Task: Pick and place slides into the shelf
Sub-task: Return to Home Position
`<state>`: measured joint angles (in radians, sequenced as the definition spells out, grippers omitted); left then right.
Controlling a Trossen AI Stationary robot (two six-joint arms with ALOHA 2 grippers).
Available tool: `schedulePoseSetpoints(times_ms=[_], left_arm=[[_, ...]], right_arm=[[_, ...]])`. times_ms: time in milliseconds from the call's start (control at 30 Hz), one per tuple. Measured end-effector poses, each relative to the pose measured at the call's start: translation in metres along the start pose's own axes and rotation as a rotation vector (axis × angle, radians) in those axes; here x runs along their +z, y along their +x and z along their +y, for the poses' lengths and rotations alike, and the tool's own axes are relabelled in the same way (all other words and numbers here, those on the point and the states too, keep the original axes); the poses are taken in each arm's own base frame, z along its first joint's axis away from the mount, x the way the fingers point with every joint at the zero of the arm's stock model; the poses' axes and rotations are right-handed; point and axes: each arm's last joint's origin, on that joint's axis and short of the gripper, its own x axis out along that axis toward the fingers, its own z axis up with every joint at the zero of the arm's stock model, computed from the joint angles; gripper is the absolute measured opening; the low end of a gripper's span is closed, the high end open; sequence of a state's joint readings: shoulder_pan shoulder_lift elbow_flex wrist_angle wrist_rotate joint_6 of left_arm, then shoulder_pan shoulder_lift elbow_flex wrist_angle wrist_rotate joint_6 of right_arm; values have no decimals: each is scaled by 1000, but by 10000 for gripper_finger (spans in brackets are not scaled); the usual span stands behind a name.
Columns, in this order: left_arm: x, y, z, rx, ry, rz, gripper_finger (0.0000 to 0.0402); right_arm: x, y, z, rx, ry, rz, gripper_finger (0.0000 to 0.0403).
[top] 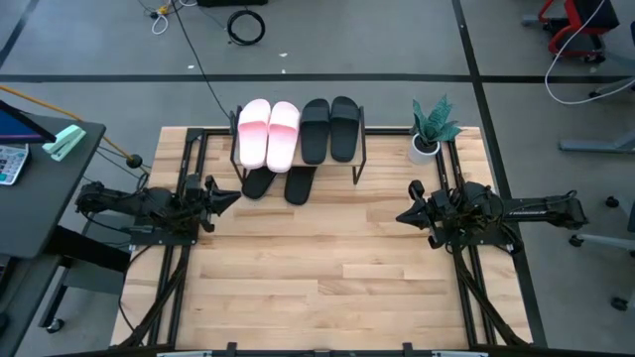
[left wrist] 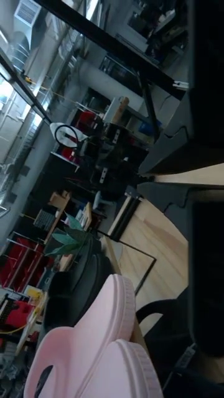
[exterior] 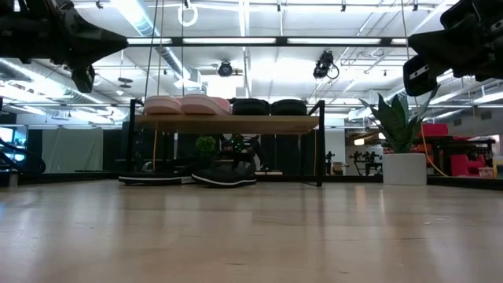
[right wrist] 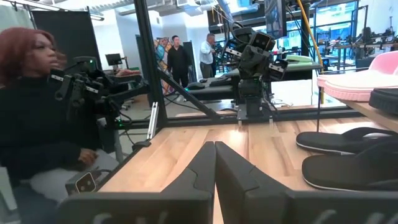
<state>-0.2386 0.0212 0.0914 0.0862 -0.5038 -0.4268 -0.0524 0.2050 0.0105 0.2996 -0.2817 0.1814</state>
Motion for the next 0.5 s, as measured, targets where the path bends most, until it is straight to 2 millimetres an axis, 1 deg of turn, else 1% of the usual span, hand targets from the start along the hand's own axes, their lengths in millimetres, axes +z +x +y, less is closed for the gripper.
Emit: schedulePoseSetpoints(times_ms=[333, 500], left_arm=[[-1, 0, 0, 2, 4, 5, 24], [-1, 0, 0, 2, 4, 5, 27]], right_arm=[[0, 0, 0, 0, 0, 0, 14], [0, 0, 0, 0, 0, 0, 14]])
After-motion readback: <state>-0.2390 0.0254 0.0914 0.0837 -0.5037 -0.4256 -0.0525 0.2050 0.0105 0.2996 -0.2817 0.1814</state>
